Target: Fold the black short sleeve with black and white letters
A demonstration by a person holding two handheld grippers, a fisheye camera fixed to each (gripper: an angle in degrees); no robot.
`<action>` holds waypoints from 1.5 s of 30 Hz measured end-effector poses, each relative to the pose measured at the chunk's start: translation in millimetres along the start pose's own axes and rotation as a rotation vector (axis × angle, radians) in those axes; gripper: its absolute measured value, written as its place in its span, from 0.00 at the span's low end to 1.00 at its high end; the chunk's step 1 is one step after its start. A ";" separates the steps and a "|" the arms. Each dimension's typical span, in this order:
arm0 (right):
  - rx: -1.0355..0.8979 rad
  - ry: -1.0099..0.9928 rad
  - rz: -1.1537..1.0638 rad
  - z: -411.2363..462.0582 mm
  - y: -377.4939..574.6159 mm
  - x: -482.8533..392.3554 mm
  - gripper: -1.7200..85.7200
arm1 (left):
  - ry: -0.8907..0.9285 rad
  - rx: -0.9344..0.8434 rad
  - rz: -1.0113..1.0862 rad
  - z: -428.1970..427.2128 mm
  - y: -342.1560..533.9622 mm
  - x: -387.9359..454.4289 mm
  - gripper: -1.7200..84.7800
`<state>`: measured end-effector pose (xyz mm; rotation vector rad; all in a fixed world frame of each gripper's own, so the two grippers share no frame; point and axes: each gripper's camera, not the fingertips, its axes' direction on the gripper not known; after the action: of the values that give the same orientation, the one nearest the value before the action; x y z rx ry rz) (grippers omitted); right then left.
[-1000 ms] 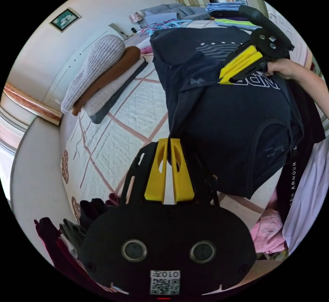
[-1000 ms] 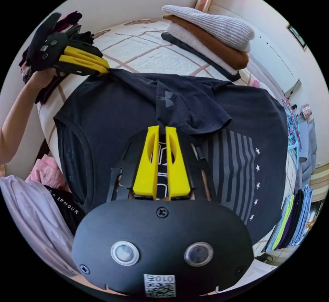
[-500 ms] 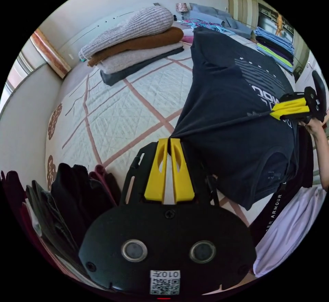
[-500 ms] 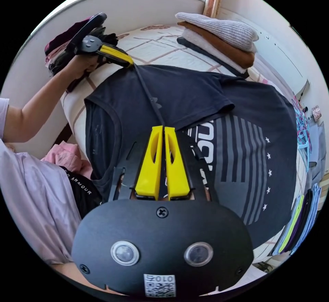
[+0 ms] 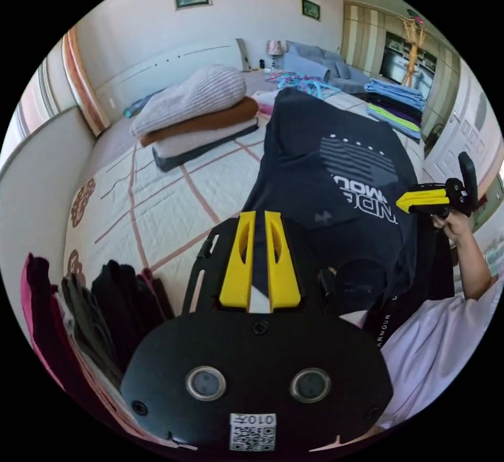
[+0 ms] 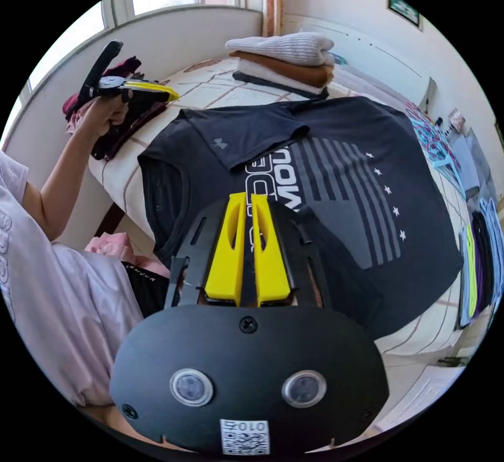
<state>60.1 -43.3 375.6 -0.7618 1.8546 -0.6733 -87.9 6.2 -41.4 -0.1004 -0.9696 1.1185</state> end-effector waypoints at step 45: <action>-0.399 -0.063 -0.338 82.8 -15.5 -163.7 0.11 | 0.400 -0.293 0.534 4.9 101.3 220.6 0.05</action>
<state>192.3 60.2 451.1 -1.3623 1.8423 -0.4809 -143.1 227.2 42.5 -0.8299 -0.7521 1.3626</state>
